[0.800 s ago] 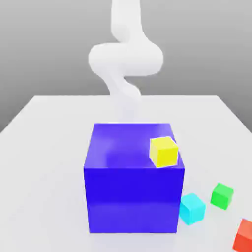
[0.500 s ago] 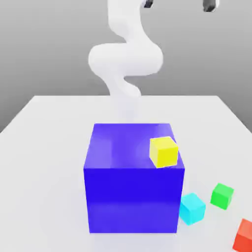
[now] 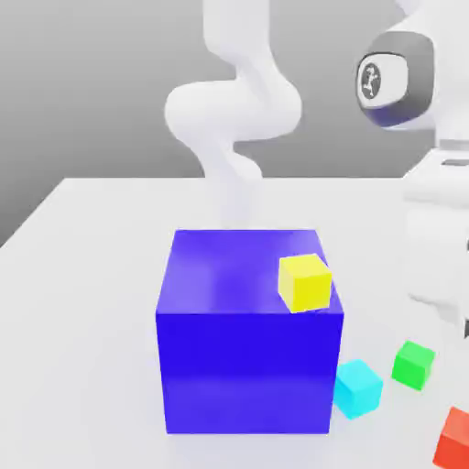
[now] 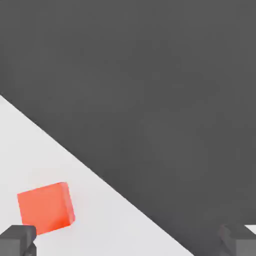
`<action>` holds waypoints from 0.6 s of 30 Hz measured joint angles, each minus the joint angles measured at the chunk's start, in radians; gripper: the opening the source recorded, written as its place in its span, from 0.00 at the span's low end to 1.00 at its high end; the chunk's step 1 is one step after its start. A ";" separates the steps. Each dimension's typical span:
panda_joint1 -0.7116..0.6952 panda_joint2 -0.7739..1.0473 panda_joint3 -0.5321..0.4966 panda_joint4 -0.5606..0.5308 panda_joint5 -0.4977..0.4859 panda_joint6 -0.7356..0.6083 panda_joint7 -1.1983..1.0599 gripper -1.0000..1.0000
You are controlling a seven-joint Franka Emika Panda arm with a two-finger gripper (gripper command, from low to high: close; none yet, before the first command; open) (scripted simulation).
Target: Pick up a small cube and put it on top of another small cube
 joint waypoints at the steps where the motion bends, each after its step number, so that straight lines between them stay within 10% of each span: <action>1: 0.009 0.037 0.005 0.004 -0.010 0.008 -0.005 0.50; 10: 0.099 0.366 -0.009 0.050 -0.107 0.152 -0.006 0.50; 11: 0.104 0.387 -0.014 0.055 -0.113 0.168 -0.002 0.00; 18: 0.103 0.385 -0.013 0.054 -0.112 0.165 -0.004 0.00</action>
